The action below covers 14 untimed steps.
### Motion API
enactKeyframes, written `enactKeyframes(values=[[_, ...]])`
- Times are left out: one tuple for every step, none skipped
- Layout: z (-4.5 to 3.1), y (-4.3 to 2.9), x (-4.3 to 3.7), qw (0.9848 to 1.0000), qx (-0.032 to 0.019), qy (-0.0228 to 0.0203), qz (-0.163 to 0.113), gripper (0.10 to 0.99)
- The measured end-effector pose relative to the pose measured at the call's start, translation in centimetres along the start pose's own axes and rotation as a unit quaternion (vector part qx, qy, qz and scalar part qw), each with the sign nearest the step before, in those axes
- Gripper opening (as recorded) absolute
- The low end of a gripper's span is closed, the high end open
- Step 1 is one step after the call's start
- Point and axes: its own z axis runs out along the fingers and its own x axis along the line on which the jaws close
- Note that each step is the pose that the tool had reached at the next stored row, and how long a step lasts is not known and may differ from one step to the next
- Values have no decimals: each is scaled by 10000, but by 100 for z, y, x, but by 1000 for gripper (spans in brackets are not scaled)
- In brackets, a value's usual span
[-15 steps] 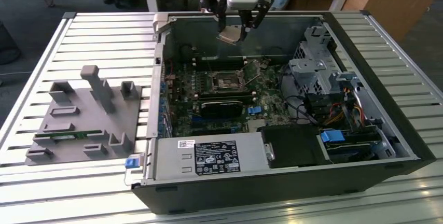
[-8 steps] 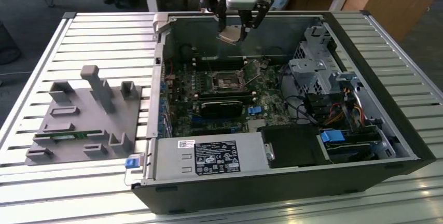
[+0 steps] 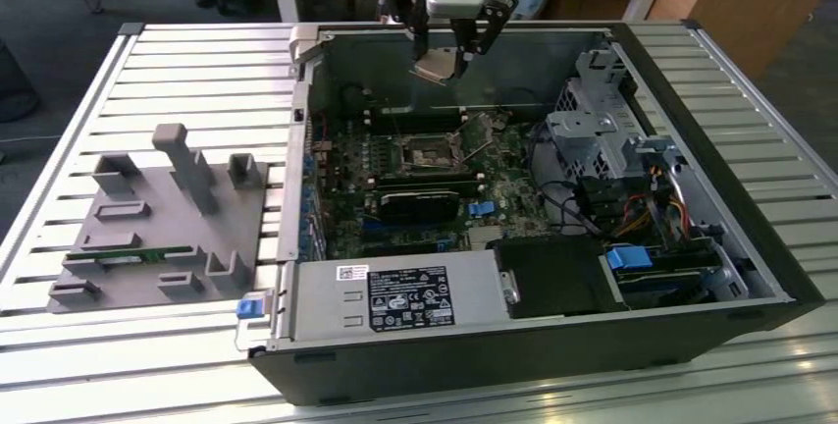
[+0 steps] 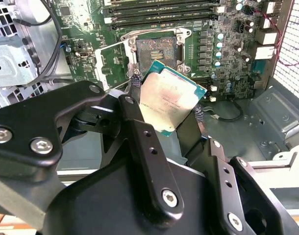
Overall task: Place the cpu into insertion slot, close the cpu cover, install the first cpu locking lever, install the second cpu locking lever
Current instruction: 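Place the cpu into insertion slot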
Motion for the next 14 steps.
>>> enactKeyframes(values=[[0,0,0,10000,0,-1,11,541],[0,0,0,10000,0,-2,23,541],[0,0,0,10000,-1,-3,37,541],[0,0,0,10000,-1,-4,51,541],[0,-1,1,10000,-1,-6,71,541],[0,-1,2,10000,-1,-8,92,541],[0,-1,2,9999,-2,-10,113,541],[0,-1,2,9999,-3,-12,139,541],[1,-1,2,9998,-3,-16,173,541],[1,-2,2,9998,-2,-20,209,541],[1,-2,2,9997,-2,-23,243,541],[1,-2,2,9996,-3,-26,280,541],[1,-2,2,9995,-4,-30,317,541],[2,-2,2,9994,-4,-33,351,541]])
